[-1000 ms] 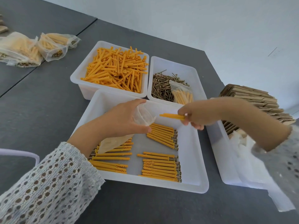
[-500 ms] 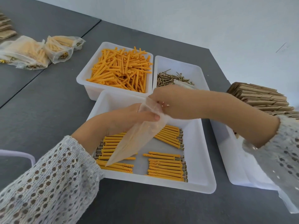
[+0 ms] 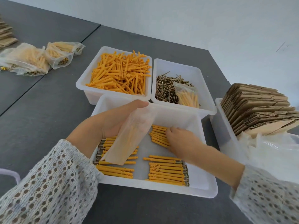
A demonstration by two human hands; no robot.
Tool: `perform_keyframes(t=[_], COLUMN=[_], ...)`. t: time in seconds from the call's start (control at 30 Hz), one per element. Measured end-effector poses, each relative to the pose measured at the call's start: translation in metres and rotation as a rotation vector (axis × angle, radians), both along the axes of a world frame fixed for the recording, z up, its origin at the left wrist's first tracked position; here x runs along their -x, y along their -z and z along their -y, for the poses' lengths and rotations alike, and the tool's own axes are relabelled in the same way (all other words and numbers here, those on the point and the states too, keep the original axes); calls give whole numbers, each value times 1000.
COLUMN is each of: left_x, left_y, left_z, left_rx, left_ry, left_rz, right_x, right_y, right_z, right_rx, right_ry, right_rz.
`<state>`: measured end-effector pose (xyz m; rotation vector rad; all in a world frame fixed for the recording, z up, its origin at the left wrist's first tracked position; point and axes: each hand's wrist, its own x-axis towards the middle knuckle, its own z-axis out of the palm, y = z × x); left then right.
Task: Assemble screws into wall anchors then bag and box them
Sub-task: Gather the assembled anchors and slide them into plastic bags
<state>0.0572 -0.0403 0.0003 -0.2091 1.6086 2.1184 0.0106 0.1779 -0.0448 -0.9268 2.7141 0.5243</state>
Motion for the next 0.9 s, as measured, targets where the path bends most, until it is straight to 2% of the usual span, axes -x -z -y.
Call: perform_keyframes(t=[0.33, 0.63, 0.9], left_x=[2, 4, 5], left_y=[2, 6, 9], left_z=[0, 1, 2], left_rx=[87, 97, 159], left_ry=[13, 78, 168], left_rz=[58, 58, 72], right_x=[-11, -5, 21], right_y=[2, -15, -101], right_z=[-11, -12, -7], right_rx=[-111, 29, 83], right_ry=[-66, 8, 34], right_rz=[-19, 66, -238])
